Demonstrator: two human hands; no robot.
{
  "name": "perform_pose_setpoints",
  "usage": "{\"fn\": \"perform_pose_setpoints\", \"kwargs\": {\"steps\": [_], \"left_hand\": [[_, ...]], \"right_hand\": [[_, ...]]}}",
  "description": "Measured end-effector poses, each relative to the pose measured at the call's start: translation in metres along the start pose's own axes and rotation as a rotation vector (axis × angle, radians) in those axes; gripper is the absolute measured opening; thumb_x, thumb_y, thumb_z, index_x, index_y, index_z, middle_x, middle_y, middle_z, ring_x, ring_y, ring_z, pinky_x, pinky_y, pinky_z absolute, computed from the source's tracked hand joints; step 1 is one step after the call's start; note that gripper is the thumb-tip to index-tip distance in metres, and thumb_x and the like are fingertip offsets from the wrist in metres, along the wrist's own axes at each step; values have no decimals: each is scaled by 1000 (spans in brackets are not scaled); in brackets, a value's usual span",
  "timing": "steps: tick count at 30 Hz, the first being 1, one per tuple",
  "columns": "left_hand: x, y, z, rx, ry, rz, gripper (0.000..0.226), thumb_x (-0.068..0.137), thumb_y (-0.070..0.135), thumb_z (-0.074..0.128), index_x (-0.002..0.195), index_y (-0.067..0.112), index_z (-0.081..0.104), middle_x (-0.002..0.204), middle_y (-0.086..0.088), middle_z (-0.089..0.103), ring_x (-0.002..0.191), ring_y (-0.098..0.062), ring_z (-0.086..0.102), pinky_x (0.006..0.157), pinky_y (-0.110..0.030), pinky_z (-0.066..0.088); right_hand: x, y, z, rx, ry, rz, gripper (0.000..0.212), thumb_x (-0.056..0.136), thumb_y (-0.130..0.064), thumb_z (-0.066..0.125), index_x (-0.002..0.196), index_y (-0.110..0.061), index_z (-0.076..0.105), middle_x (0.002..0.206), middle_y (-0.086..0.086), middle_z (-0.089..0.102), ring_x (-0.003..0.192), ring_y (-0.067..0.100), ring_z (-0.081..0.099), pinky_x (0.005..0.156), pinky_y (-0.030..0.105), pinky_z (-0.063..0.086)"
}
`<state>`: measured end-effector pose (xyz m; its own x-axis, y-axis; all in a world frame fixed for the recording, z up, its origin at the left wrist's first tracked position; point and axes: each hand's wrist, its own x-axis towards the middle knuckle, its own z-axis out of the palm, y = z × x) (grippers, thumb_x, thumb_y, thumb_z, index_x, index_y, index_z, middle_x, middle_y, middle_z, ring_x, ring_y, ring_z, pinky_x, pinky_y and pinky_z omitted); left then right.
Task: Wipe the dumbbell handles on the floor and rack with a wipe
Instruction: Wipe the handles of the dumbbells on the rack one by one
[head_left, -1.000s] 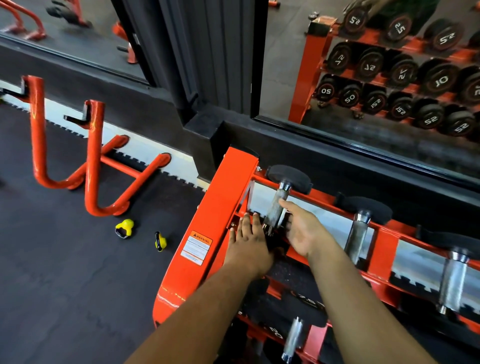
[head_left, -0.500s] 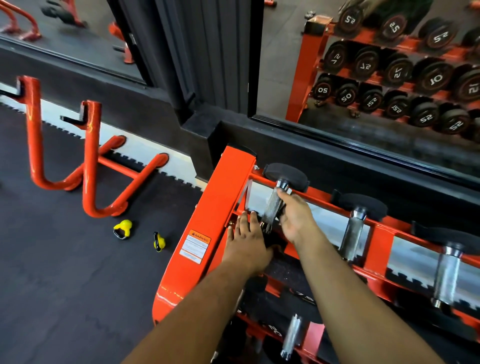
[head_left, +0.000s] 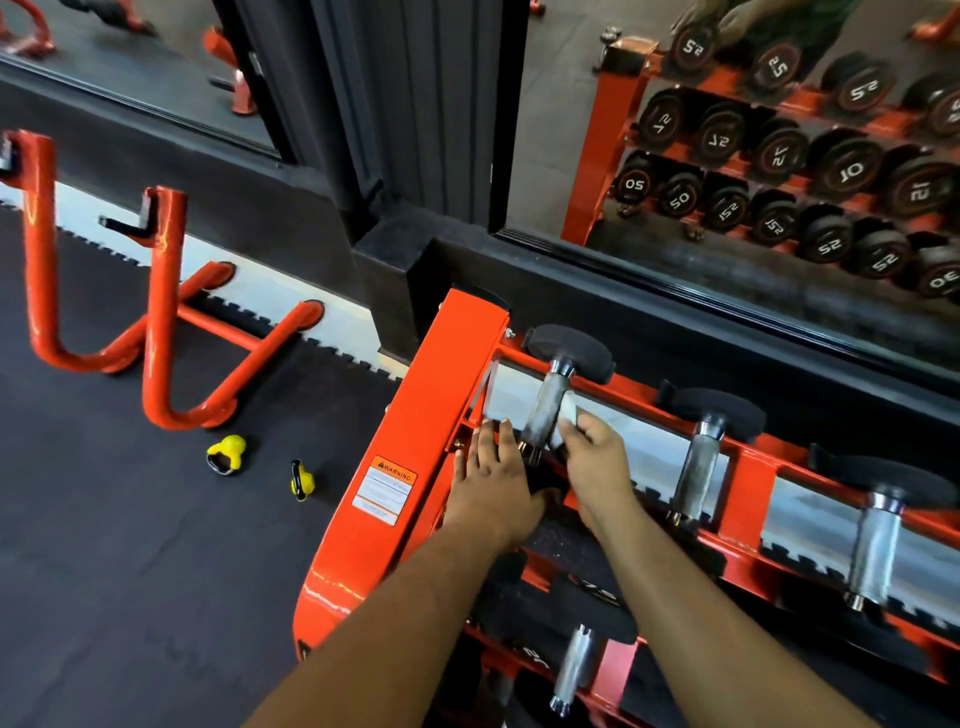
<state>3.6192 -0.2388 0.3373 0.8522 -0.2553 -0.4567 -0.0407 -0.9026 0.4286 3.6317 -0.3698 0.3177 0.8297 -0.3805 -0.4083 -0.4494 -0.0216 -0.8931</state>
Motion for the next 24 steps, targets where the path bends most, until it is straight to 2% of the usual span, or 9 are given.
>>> {"fn": "perform_pose_setpoints", "kwargs": {"steps": [2,5,7,11,13,16,17,21,24], "left_hand": [[0,-1,2,-2,9,6,101,98,54,50,158,12,-19,168,-14,-18,155,-25,-18,126,-45,-6],[0,-2,4,-25,25,7,103,96,57,51,159,13,-18,168,-14,-17,155,-25,-16,126,-45,-5],[0,-1,3,-52,36,11,105,94,63,51,159,13,-16,169,-14,-14,156,-26,-13,127,-46,-3],[1,-4,7,-121,56,20,108,91,67,53,160,15,-12,169,-13,-11,157,-26,-10,127,-46,-2],[2,-4,8,-115,62,26,108,91,68,52,160,15,-13,169,-12,-12,156,-25,-11,127,-46,-1],[1,-4,8,-113,55,19,109,92,66,53,160,16,-15,169,-12,-15,156,-25,-13,127,-47,-1],[1,-4,8,-117,57,19,109,92,66,54,160,16,-15,169,-12,-14,156,-25,-12,127,-47,-1],[-1,-2,8,-107,52,24,105,93,57,54,159,18,-18,169,-11,-14,156,-24,-15,127,-47,-4],[0,-2,8,-102,54,2,106,93,60,54,159,18,-18,169,-9,-16,156,-23,-14,127,-47,-3]], "right_hand": [[-1,6,-11,-402,47,-396,37,102,-11,53,138,-18,62,126,-5,68,116,10,61,96,25,49],[31,-6,-17,-942,-75,-772,59,97,3,48,153,-17,42,158,-1,39,148,11,28,122,26,18],[46,-7,-19,-1258,-136,-872,70,90,6,50,156,-14,34,163,7,31,152,17,14,124,33,7],[43,6,-43,-1565,-509,-1274,64,91,-10,45,154,-15,37,161,5,35,152,22,24,126,43,15],[45,-7,-51,-1656,-510,-1324,64,91,-13,35,155,-16,36,163,4,31,153,22,24,125,50,15],[45,-22,-35,-1666,-263,-1169,67,91,-10,25,157,-14,32,164,8,30,154,26,19,125,51,11],[41,-21,-26,-1633,-260,-1149,63,92,-11,30,154,-14,37,162,8,34,154,26,20,126,50,10],[32,-5,-35,-1542,-621,-1183,57,96,-16,53,151,-20,43,161,0,36,153,17,20,127,43,11],[45,-8,-56,-1547,-639,-1268,58,96,-12,44,153,-22,40,162,-2,33,153,16,21,125,46,17]]}}
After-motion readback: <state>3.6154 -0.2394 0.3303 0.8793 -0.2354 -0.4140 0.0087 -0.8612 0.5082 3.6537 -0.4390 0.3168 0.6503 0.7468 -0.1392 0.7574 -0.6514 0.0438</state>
